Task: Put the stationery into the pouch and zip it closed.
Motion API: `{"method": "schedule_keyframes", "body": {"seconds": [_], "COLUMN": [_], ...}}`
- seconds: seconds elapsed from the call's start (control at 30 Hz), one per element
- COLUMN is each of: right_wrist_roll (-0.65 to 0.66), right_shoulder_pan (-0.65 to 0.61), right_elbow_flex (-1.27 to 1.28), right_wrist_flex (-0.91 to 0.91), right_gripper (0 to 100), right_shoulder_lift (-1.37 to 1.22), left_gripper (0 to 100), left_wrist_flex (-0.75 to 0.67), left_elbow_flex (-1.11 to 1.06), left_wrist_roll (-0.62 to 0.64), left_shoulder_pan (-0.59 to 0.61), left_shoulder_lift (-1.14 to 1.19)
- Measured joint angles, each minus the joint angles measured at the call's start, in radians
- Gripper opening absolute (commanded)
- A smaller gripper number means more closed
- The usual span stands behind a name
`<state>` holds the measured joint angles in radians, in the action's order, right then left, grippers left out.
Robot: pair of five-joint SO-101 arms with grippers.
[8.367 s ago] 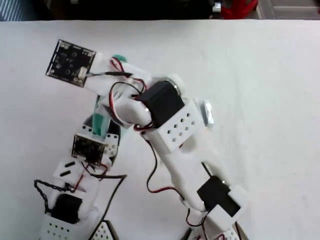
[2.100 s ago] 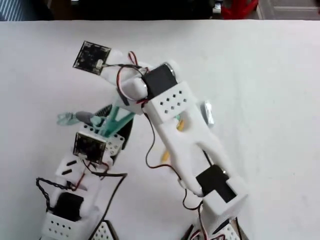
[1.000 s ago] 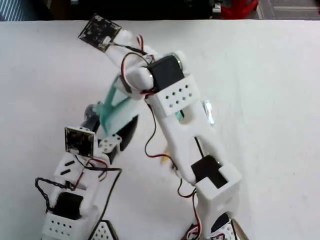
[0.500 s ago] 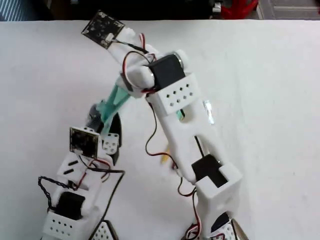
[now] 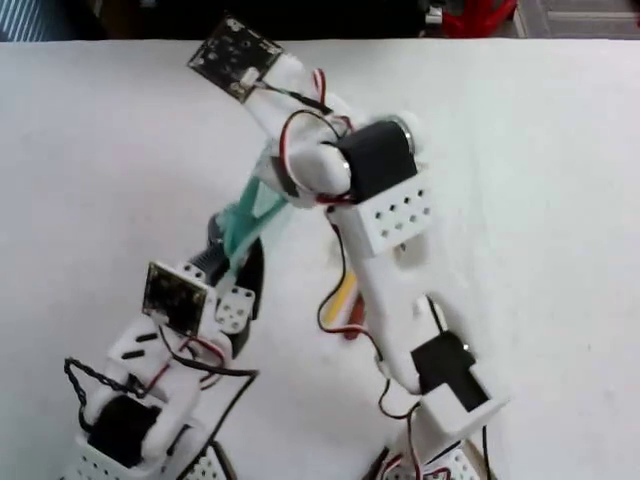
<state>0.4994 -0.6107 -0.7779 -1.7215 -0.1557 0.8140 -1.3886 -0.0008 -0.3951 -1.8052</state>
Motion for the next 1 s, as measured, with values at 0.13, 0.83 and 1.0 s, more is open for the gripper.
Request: {"method": "schedule_keyframes", "body": {"seconds": [0.13,0.83,1.0], "right_wrist_roll": [0.000,-0.002,-0.002], "right_shoulder_pan": [0.000,-0.138,-0.138], "right_elbow_flex": [0.091,0.117,0.117], "right_wrist_flex": [0.008,0.000,0.000], "right_gripper": [7.9,15.3,12.1], "right_shoulder_lift": [0.012,0.334,0.417], "left_gripper": [2,2,2], "left_wrist_flex": [0.003,-0.176,-0.176], "left_elbow_flex": [-0.051,-0.161,-0.161], "left_wrist_roll": [0.000,0.086,0.094], "left_shoulder_pan": [0.000,0.092,0.095], "left_shoulder_lift": [0.000,-0.003,-0.003]}}
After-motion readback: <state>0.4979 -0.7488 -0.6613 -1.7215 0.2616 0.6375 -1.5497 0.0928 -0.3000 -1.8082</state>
